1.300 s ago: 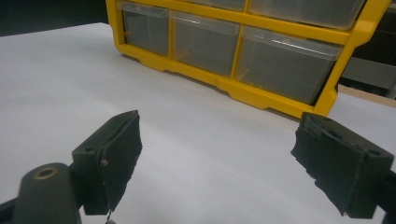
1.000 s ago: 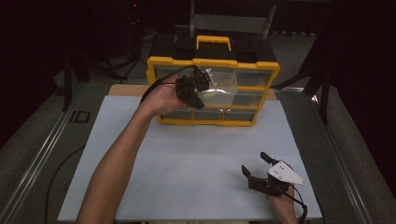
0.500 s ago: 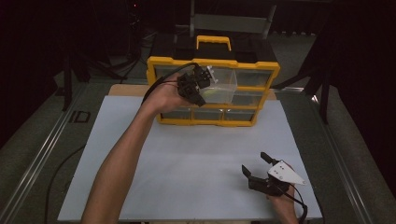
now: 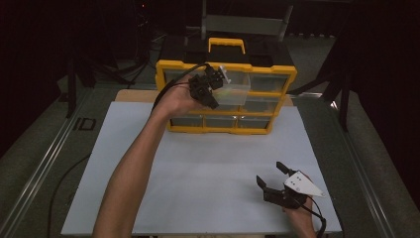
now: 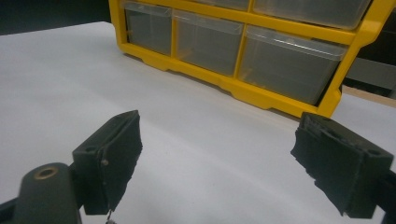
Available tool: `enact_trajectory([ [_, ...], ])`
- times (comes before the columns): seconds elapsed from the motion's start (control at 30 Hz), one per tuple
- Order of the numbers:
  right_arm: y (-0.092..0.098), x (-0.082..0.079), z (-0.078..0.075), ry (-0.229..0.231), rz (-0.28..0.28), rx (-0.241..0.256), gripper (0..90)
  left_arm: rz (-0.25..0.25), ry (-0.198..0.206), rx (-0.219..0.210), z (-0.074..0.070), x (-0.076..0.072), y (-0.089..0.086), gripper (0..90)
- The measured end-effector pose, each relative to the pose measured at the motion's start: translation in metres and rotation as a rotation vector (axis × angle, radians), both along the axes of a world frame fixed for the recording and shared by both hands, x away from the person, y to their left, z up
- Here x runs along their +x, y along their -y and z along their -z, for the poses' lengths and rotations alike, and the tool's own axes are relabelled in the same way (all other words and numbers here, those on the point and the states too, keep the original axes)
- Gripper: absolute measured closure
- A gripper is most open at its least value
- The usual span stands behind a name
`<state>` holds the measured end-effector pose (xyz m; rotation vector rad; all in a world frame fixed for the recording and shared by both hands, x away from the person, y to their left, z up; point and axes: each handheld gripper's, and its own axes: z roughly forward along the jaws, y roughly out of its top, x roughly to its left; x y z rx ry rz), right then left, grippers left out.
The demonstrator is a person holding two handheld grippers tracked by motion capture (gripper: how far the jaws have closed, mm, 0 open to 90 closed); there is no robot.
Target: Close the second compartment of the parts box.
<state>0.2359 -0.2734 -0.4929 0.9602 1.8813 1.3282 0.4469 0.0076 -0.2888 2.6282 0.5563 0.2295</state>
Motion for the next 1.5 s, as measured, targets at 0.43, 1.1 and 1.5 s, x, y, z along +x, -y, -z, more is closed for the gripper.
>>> enact_trajectory([
  [0.43,0.0,0.0,0.0,0.0,-0.001,0.0,14.6,-0.042,0.024,-0.037,0.005,0.012,0.003,90.0],
  [1.1,0.0,0.0,0.0,-0.001,-0.001,-0.003,14.6,-0.129,0.062,-0.02,0.01,0.03,0.01,90.0],
  [1.5,0.002,0.0,0.0,-0.002,0.002,-0.002,14.6,-0.183,0.095,-0.043,0.006,0.035,0.018,90.0],
])
